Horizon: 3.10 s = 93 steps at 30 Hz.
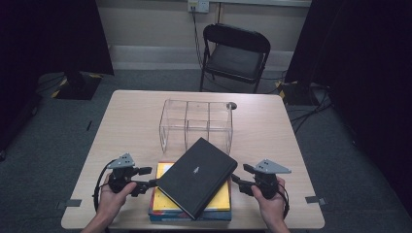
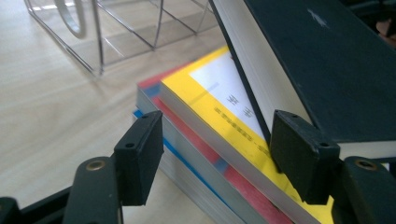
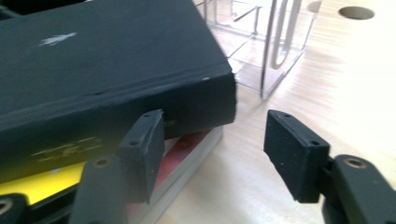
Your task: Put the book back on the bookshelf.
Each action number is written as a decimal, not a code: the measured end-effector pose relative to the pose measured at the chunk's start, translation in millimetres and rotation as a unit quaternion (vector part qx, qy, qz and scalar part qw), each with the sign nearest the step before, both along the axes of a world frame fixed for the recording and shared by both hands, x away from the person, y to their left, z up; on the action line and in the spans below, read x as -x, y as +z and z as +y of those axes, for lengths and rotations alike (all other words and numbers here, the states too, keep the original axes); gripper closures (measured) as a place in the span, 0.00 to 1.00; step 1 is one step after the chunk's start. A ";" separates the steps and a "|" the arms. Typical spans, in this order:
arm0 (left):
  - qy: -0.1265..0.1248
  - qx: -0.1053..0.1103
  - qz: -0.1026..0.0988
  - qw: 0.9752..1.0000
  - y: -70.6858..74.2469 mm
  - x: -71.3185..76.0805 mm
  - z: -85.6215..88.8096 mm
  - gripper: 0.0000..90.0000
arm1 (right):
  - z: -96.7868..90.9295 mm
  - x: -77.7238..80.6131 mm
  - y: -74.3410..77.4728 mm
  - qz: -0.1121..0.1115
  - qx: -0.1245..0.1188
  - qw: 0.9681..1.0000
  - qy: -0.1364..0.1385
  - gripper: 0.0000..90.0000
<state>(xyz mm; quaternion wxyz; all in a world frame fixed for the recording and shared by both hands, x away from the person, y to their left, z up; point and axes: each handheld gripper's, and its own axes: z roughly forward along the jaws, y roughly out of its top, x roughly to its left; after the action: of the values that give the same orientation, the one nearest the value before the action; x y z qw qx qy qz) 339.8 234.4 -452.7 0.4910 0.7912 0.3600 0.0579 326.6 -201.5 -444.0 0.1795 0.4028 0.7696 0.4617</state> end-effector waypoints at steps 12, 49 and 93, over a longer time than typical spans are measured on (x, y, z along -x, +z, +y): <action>0.020 -0.029 -0.009 0.999 9.2 -40.4 -20.4 0.37 | 13.9 21.8 -2.9 0.009 0.006 0.999 0.036 0.42; -0.002 -0.042 0.006 0.999 6.5 -7.1 -30.2 0.37 | 24.7 1.1 -2.2 0.010 -0.002 0.999 0.050 0.42; -0.046 0.043 0.065 0.996 26.4 4.0 -48.8 0.50 | 31.0 -17.0 -4.6 -0.003 0.008 1.000 0.018 0.55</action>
<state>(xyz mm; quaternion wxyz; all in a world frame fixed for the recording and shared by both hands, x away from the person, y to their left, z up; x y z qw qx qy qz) 335.8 185.6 -426.2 0.5018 0.7874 0.3567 -0.0319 343.6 -170.5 -448.6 0.1766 0.3865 0.7799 0.4595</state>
